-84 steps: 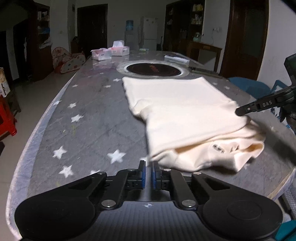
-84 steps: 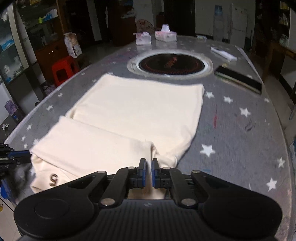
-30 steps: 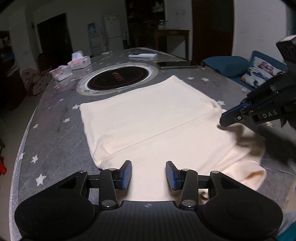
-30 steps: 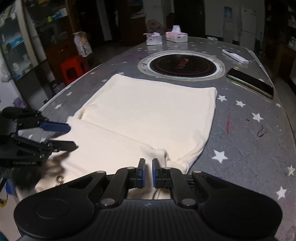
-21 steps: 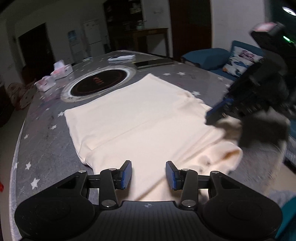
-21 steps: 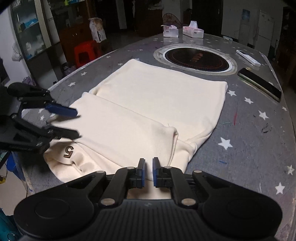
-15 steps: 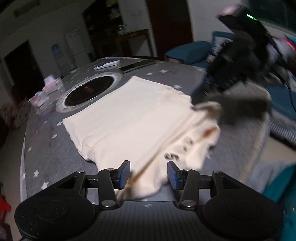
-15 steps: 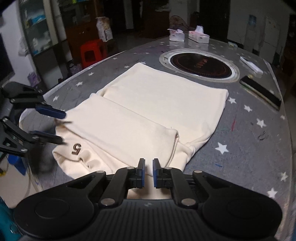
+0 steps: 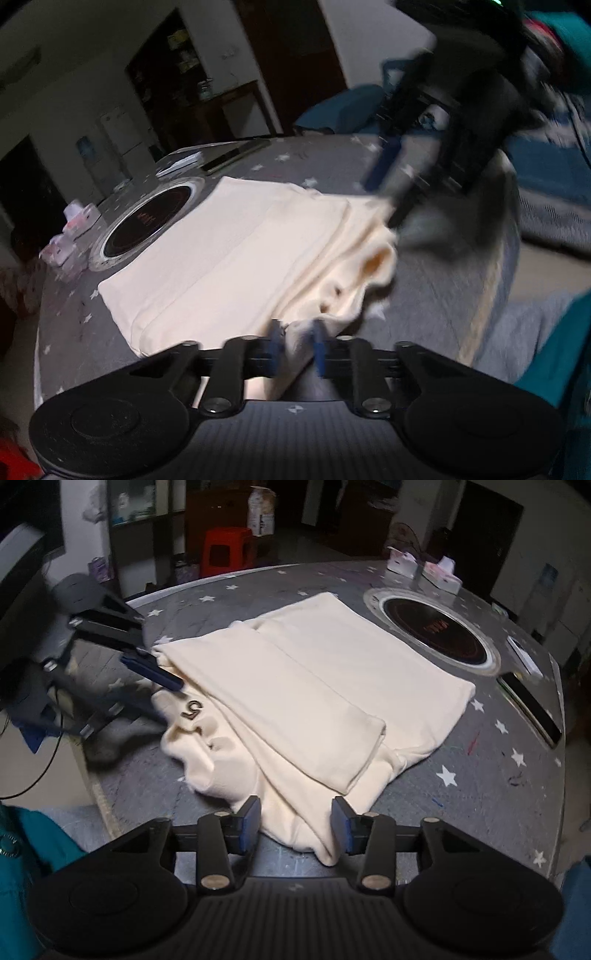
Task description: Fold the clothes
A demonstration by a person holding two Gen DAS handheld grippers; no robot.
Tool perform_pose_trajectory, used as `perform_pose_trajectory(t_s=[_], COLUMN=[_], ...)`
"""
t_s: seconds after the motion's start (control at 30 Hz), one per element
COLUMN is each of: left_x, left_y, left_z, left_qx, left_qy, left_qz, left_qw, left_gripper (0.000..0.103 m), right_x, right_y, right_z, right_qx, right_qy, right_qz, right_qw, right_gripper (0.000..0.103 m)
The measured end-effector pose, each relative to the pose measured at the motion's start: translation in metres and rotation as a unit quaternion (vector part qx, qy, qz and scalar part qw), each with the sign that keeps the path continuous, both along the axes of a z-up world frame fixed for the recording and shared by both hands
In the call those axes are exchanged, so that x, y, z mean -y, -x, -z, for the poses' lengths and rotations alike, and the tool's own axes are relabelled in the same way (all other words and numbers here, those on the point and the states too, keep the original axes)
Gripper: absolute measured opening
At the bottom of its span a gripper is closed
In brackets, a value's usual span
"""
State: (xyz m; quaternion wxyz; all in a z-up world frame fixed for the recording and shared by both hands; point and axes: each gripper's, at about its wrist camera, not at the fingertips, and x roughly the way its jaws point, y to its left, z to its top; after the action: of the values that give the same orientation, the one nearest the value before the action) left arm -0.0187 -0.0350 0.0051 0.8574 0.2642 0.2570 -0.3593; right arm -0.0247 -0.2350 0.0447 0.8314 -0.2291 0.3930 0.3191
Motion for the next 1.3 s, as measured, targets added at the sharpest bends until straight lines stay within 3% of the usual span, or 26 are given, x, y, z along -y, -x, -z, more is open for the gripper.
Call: perform_pose_trajectory(t_s=[0.03,0.17,0.4,0.6,0.63,0.73,0.83,0.87,1.1,1.23,1.3], left_x=[-0.002,-0.006,-0.004,-0.012,-0.013,-0.021,-0.028,-0.030,-0.035,-0.035,-0.035], left_y=[-0.005,-0.025,-0.042,-0.039,-0.038,-0.029,-0.016,-0.012,-0.007,-0.011,-0.011], left_z=[-0.004,-0.020,-0.023,-0.018,-0.017,-0.014,-0.008,-0.006,0.012,0.017,0.020], left_qx=[-0.002,-0.006,-0.019,-0.036,-0.037,-0.038,-0.023,-0.015,0.008,0.023,0.030], left_qy=[0.013,0.042,0.061,0.070,0.070,0.064,0.041,0.031,-0.023,-0.035,-0.038], left_qz=[-0.008,-0.028,-0.034,-0.038,-0.037,-0.037,-0.038,-0.037,-0.046,-0.037,-0.032], left_qw=[0.9999,0.9987,0.9974,0.9962,0.9962,0.9965,0.9982,0.9987,0.9987,0.9984,0.9983], left_gripper=[0.011,0.010,0.009,0.010,0.013,0.019,0.045,0.048,0.048,0.047,0.034], right_x=[-0.001,-0.009,-0.028,-0.035,-0.035,-0.034,-0.032,-0.032,-0.026,-0.026,-0.027], right_y=[0.002,0.009,0.006,-0.002,-0.005,-0.012,-0.015,-0.016,-0.029,-0.030,-0.030], right_z=[0.000,0.004,0.017,0.033,0.033,0.032,0.029,0.027,0.016,0.012,0.012], right_qx=[0.003,0.030,0.070,0.076,0.076,0.072,0.069,0.069,0.063,0.067,0.068], right_qy=[0.001,0.014,0.021,0.015,0.012,0.002,-0.009,-0.012,-0.040,-0.043,-0.043], right_qz=[-0.006,-0.037,-0.073,-0.070,-0.068,-0.061,-0.055,-0.053,-0.026,-0.018,-0.016], right_qw=[1.000,0.999,0.995,0.994,0.995,0.996,0.996,0.996,0.997,0.997,0.997], right_gripper=[0.054,0.058,0.060,0.044,0.033,0.016,0.013,0.013,0.012,0.012,0.011])
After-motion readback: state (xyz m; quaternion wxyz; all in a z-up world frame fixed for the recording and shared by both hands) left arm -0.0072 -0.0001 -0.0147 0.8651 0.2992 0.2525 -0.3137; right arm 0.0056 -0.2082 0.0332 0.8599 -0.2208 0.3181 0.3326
